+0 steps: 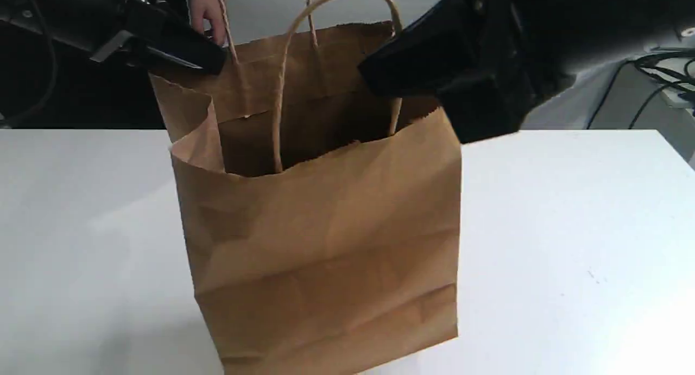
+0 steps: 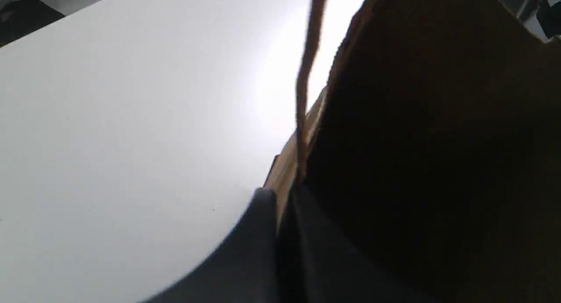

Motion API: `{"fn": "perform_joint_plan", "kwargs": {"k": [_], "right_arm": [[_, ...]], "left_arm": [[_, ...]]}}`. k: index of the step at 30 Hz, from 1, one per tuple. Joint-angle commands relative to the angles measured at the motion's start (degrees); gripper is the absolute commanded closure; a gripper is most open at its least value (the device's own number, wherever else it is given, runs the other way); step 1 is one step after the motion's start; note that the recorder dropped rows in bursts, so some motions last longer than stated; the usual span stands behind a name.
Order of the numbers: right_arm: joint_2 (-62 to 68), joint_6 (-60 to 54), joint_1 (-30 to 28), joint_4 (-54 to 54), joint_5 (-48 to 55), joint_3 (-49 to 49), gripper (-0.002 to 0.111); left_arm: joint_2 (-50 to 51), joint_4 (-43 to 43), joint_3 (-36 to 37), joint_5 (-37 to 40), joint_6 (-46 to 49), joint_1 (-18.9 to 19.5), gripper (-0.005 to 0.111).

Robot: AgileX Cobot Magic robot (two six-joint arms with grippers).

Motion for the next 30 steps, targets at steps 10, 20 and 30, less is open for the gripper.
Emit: {"fn": "perform_joint_plan", "kwargs": {"k": [10,20,30], "right_arm": [[-6.2,-12.2,0.2,17.1,-17.9,19.8,0.108],[-6.2,-12.2,0.2,19.2,-17.7,19.9,0.108],[-6.2,-12.2,0.2,19.1,-16.1,19.9,0.108]], "left_arm": [[1.0,-3.2,-0.4,-0.7,2.8,0.1,0.107],[6.7,-5.1,-0.4,-1.9,2.8,-0.6,0.107],[7.8,-5.6,-0.4,-1.9,4.0,-1.2,0.107]]}}
